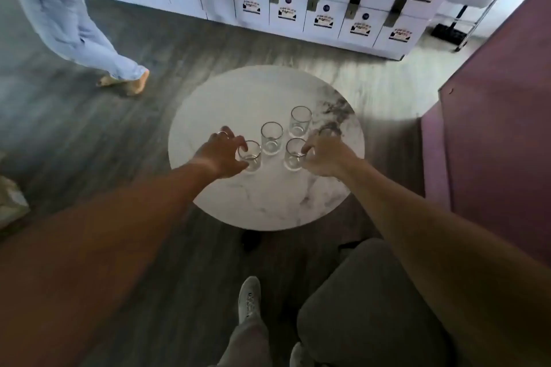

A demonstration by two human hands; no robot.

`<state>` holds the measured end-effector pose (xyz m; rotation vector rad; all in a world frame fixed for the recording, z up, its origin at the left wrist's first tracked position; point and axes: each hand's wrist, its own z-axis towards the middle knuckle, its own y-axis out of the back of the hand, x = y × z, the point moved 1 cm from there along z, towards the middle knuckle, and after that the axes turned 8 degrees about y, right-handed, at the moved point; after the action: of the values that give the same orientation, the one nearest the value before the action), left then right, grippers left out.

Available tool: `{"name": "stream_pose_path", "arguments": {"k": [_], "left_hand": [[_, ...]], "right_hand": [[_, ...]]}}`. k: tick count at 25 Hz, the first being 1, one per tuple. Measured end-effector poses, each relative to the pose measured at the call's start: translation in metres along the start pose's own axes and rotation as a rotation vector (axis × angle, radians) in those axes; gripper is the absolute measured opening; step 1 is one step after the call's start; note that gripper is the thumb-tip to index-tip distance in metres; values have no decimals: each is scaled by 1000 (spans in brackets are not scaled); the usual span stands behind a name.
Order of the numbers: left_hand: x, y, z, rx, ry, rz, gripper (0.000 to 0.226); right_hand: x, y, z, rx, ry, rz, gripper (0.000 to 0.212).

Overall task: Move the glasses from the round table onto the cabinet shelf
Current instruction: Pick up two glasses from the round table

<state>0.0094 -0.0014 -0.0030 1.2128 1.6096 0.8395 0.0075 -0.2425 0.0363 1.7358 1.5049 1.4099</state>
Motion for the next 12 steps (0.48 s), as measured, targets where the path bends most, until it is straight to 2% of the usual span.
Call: {"name": "stream_pose_path", "arguments": {"k": [2, 8, 12], "left_hand": [[7, -9, 14, 0, -10, -5, 40], [23, -43, 34, 48, -68, -49, 29], [27, -52, 45, 39, -85, -84, 29]], "right_hand": [[-1, -10, 16, -11, -32, 15, 44], [-15, -42, 42, -3, -113, 34, 48], [-21, -54, 57, -17, -95, 12, 37]]}}
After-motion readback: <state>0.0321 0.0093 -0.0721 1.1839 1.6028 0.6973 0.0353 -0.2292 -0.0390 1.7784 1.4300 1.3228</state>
